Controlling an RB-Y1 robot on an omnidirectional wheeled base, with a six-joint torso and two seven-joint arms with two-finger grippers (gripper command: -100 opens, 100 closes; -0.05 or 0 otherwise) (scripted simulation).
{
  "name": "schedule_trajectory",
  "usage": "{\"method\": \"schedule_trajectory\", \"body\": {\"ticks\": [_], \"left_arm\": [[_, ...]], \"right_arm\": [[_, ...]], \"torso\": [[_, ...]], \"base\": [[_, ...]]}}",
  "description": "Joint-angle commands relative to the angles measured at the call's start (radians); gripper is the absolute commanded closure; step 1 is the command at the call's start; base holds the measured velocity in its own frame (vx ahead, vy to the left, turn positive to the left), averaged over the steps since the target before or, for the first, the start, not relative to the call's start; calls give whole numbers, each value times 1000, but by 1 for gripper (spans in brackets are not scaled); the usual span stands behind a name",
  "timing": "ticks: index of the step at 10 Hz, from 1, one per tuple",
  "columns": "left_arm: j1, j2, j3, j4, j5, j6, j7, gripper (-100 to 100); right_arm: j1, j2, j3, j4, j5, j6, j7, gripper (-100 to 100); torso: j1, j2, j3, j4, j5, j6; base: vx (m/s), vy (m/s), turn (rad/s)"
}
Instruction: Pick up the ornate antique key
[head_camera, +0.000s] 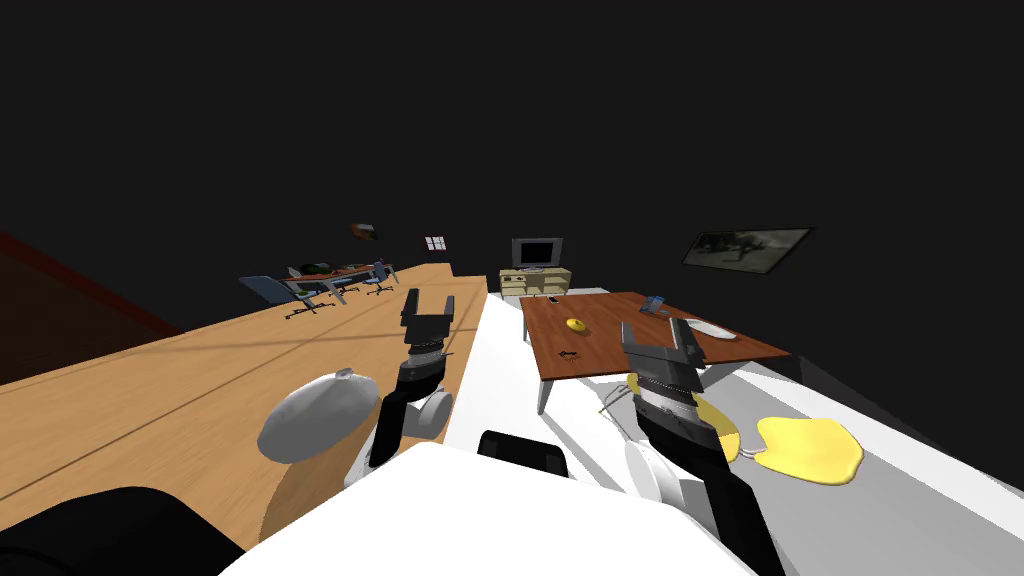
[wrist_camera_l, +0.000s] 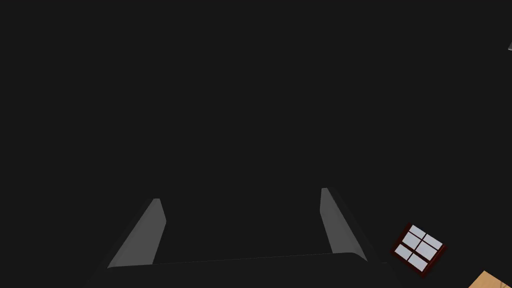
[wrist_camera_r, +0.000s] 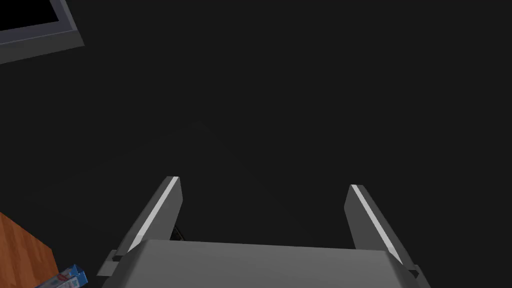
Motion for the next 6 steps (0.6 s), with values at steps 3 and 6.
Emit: {"method": "schedule_trajectory", "body": {"ticks": [3,6], "left_arm": [[0,0,0,0,0,0,0,0],[0,0,0,0,0,0,0,0]], "right_arm": [[14,-74,24,14,19,12,22,-100],[39,-143,61,43,50,34,58,-100]], "torso": [[1,2,1,0,0,0],[3,4,2,1,1,0]], "base": [[-31,27,119],[-62,52,207]]}}
